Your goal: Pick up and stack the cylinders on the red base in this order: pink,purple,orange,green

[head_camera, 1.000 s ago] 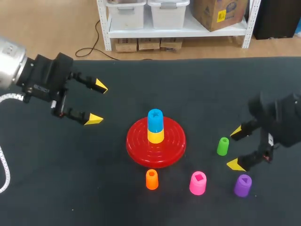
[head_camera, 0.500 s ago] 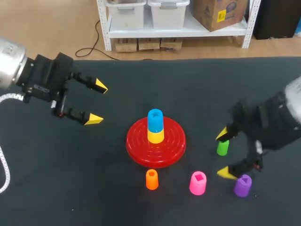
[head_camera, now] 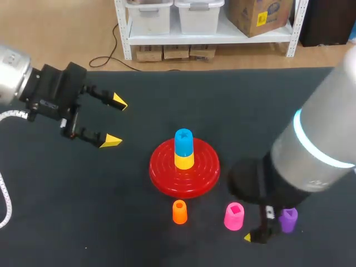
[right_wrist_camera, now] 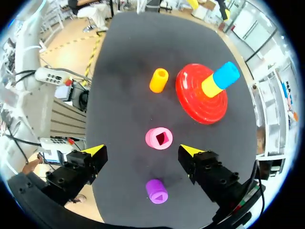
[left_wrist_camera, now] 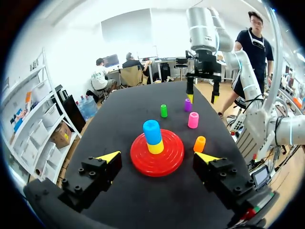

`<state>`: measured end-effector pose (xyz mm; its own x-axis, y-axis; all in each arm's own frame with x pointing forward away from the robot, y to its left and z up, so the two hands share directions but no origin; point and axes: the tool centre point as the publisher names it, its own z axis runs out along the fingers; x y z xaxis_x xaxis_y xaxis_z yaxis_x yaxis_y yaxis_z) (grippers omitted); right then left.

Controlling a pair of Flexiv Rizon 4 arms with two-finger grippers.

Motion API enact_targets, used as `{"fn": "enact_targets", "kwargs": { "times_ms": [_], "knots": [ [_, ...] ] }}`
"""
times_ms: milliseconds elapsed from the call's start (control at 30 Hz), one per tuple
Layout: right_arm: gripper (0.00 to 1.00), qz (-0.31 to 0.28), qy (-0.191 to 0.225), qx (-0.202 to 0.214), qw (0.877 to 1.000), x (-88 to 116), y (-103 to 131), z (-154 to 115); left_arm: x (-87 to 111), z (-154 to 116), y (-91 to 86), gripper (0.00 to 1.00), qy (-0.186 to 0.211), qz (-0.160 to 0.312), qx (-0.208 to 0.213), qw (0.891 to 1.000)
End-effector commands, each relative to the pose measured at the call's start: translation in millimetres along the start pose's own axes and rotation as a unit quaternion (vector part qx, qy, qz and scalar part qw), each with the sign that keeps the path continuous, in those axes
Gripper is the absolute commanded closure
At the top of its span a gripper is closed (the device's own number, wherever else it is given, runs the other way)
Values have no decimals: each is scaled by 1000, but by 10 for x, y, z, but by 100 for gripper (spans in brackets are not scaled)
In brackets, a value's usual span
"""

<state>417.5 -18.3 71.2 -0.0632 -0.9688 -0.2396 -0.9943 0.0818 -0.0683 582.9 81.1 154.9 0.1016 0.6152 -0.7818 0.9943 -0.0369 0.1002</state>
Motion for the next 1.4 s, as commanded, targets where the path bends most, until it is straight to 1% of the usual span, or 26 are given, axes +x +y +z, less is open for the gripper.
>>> {"fn": "enact_targets", "kwargs": {
  "times_ms": [33, 267, 300, 533, 667, 833, 900, 933, 967, 1000, 1033, 1100, 1267, 1400],
  "knots": [
    [0, 9, 33, 40, 999, -75, -36, 139, 13, 0, -3, 0, -2, 1, -1, 1000],
    [0, 27, 42, 45, 998, -128, -195, 231, 13, 0, -3, 0, -2, 1, -1, 1000],
    [0, 28, 47, 44, 998, -132, -214, 246, 13, 0, -3, 0, -2, 1, -1, 1000],
    [0, 26, 61, 39, 997, -181, -280, 345, 13, 0, -3, 0, -2, 1, -1, 1000],
    [0, 33, 72, 32, 996, -176, -325, 397, 13, 0, -3, 0, -2, 1, -1, 1000],
    [0, 38, 85, 36, 995, -127, -358, 457, 13, 0, -3, 0, -2, 1, -1, 1000],
    [5, 39, 88, 36, 995, -114, -369, 478, 13, 0, -3, 0, -2, 1, -1, 1000],
    [10, 40, 89, 35, 995, -111, -372, 481, 13, 0, -3, 0, -2, 1, -1, 1000],
    [21, 42, 89, 33, 995, -109, -375, 483, 13, 0, -3, 0, -2, 1, -1, 1000],
    [28, 43, 89, 30, 995, -105, -383, 487, 13, 0, -3, 0, -2, 1, -1, 1000],
    [33, 45, 90, 27, 995, -103, -389, 490, 13, 0, -3, 0, -2, 1, -1, 1000],
    [50, 48, 89, 22, 995, -100, -393, 486, 13, 0, -3, 0, -2, 1, -1, 1000],
    [55, 52, 88, 16, 995, -79, -385, 462, 13, 0, -3, 0, -2, 1, -1, 1000],
    [55, 49, 88, 12, 995, -57, -359, 458, 13, 0, -3, 0, -2, 1, -1, 1000]
  ]
}}
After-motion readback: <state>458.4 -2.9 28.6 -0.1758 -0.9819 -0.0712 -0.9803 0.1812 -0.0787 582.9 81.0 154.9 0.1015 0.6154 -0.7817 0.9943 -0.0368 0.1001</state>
